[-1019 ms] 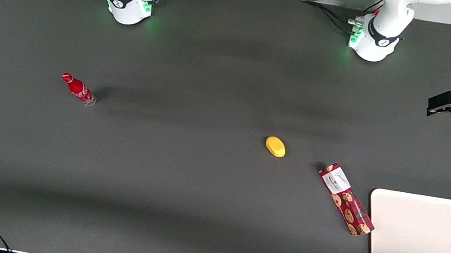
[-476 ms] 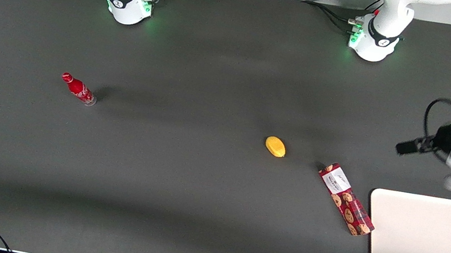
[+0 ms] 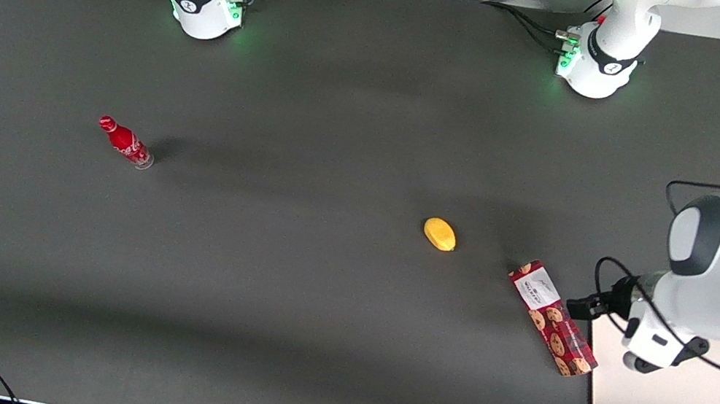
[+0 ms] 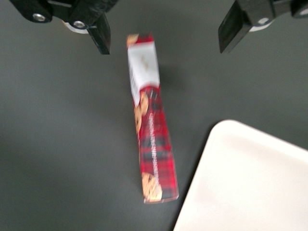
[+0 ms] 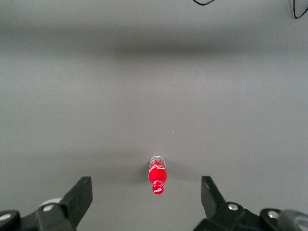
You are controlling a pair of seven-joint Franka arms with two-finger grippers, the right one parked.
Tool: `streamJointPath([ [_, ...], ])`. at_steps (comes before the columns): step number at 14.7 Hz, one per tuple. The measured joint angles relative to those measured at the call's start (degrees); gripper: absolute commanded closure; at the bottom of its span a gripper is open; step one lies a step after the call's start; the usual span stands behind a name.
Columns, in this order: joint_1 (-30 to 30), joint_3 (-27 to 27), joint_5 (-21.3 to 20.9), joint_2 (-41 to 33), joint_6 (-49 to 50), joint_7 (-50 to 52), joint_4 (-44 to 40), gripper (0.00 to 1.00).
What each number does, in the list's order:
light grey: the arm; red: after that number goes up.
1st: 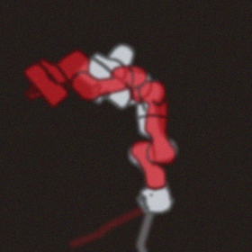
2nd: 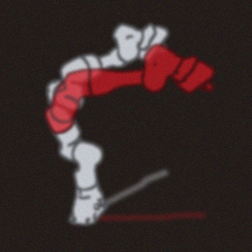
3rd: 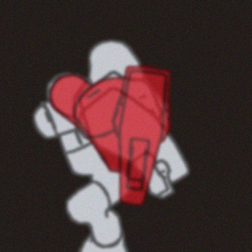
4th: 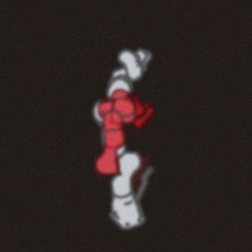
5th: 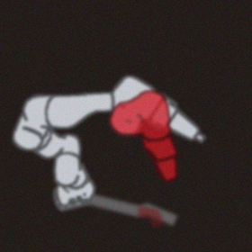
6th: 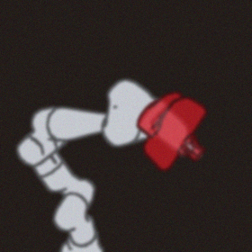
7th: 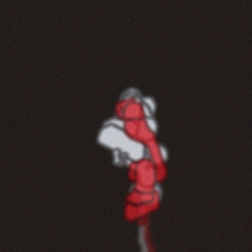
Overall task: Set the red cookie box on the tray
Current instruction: 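Close the left gripper on the cookie box's end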
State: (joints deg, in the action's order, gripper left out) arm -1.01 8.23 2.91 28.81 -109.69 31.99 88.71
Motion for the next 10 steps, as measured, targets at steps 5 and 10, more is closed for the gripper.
streamJointPath([
  [5,0.43,0.18,-0.03,8.11,-12.27,1.59,0.53,0.0],
  [10,0.9,0.19,-2.92,11.32,-21.07,1.66,4.5,1.0],
])
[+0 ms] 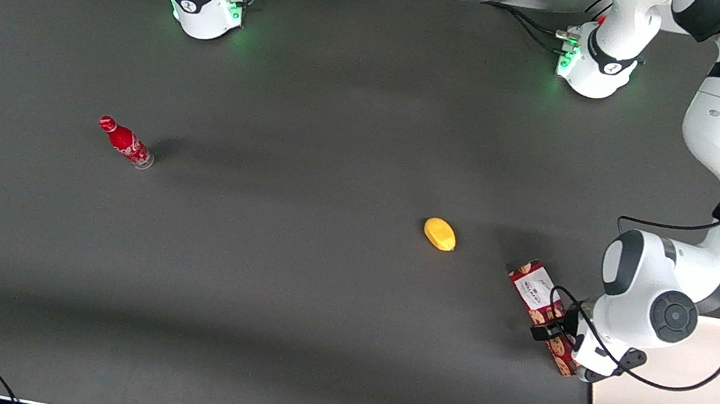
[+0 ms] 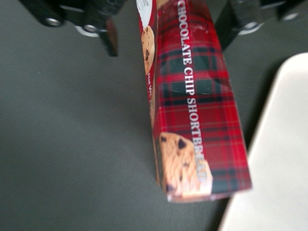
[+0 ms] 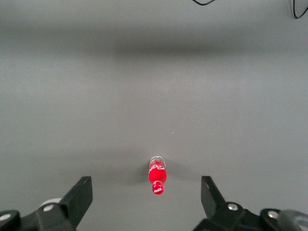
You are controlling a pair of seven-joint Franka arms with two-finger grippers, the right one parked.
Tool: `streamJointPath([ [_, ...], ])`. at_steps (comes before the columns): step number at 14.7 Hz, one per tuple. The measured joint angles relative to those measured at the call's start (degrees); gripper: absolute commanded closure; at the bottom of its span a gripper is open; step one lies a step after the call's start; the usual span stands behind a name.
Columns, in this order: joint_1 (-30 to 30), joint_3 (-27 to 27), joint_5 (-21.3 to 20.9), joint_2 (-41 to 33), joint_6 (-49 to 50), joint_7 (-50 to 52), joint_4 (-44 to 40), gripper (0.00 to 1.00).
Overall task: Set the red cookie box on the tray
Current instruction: 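Close the left gripper on the cookie box's end, then lift the cookie box and carry it over the white tray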
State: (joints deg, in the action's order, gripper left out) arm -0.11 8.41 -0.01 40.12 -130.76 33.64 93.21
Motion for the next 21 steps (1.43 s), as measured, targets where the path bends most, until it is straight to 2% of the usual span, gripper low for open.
streamJointPath([
  [9,-0.19,-0.19,-0.29,-1.27,0.11,0.05,0.18,1.0],
  [13,-0.4,-1.04,-1.09,-3.49,14.61,-1.55,-9.42,1.0],
  [15,-0.45,-3.43,-1.4,-4.31,22.54,-6.47,-15.77,1.0],
  [17,-0.61,-7.64,-1.38,-4.63,27.49,-15.77,-20.25,1.0],
  [21,-1.58,-17.27,-1.15,-3.98,28.69,-38.18,-23.44,1.0],
])
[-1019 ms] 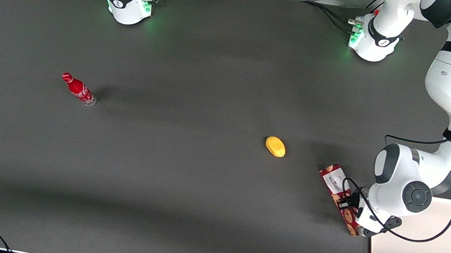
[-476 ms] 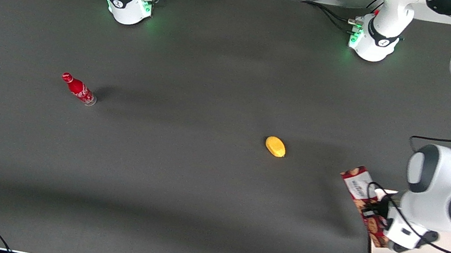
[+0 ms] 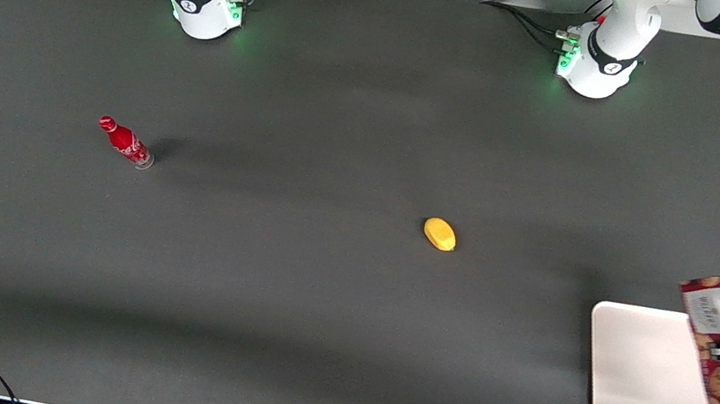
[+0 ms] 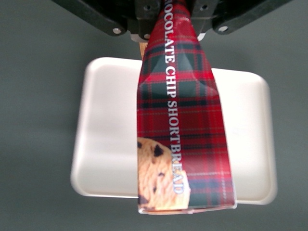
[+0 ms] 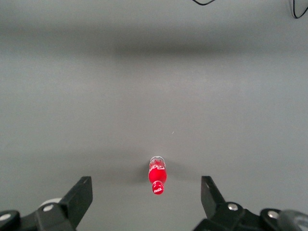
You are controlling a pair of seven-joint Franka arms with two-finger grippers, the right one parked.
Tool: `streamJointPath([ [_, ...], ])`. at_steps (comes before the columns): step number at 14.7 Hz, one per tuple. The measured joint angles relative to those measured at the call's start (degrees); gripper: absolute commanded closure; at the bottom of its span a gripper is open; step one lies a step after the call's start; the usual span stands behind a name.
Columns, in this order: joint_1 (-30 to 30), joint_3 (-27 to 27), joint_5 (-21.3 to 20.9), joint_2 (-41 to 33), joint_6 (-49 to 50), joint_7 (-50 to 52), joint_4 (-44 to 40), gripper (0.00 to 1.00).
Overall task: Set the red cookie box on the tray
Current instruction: 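Lift the cookie box and carry it over the white tray, then lower the cookie box onto the tray with the left gripper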
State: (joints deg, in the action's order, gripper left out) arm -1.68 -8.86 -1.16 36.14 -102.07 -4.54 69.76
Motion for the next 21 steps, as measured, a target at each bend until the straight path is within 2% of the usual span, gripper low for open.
streamJointPath([
  [3,-1.07,-5.51,0.06,2.23,-2.23,-13.3,-1.75,1.0],
  [7,-3.35,-9.0,1.8,8.48,-10.2,-21.96,-2.12,1.0],
  [12,-5.47,-11.23,7.78,18.68,-18.65,-24.93,-3.85,1.0],
  [16,-6.73,-11.32,8.98,22.06,-20.56,-24.98,-6.55,1.0],
  [17,-6.82,-11.35,8.98,22.32,-21.23,-24.99,-6.97,0.02],
  [21,-6.95,-11.38,9.0,23.45,-23.73,-25.3,-7.32,0.0],
])
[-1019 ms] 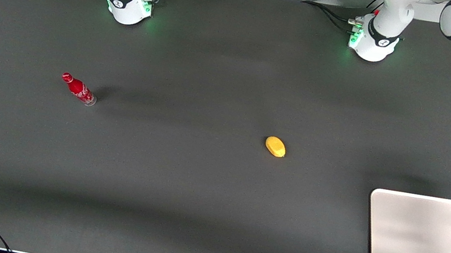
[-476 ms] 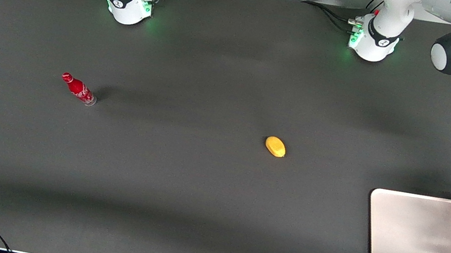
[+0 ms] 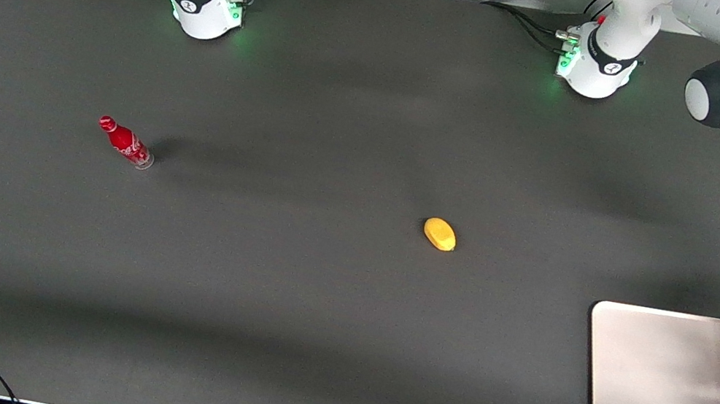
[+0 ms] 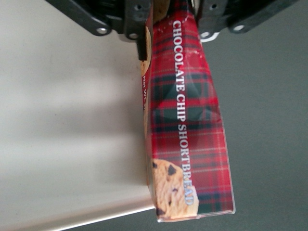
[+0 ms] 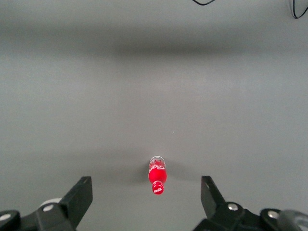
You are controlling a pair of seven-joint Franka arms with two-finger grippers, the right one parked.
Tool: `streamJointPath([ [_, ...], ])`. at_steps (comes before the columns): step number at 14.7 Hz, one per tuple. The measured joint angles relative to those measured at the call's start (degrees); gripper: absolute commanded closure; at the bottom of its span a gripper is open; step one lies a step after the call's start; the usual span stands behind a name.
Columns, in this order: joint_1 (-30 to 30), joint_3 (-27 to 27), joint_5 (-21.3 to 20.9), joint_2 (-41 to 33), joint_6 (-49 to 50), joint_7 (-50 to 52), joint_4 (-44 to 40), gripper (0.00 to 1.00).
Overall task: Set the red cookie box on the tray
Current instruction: 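Lower the cookie box onto the tray with the left gripper, then open the left gripper and raise it off the box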
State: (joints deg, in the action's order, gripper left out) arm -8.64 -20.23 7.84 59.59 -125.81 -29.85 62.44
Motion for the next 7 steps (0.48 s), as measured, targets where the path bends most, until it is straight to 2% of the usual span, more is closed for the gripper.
streamJointPath([
  [4,-0.02,-1.21,0.01,-0.01,1.8,-1.65,-0.88,0.0],
  [7,0.25,-2.59,0.05,-1.85,10.37,-1.91,-3.68,0.0],
])
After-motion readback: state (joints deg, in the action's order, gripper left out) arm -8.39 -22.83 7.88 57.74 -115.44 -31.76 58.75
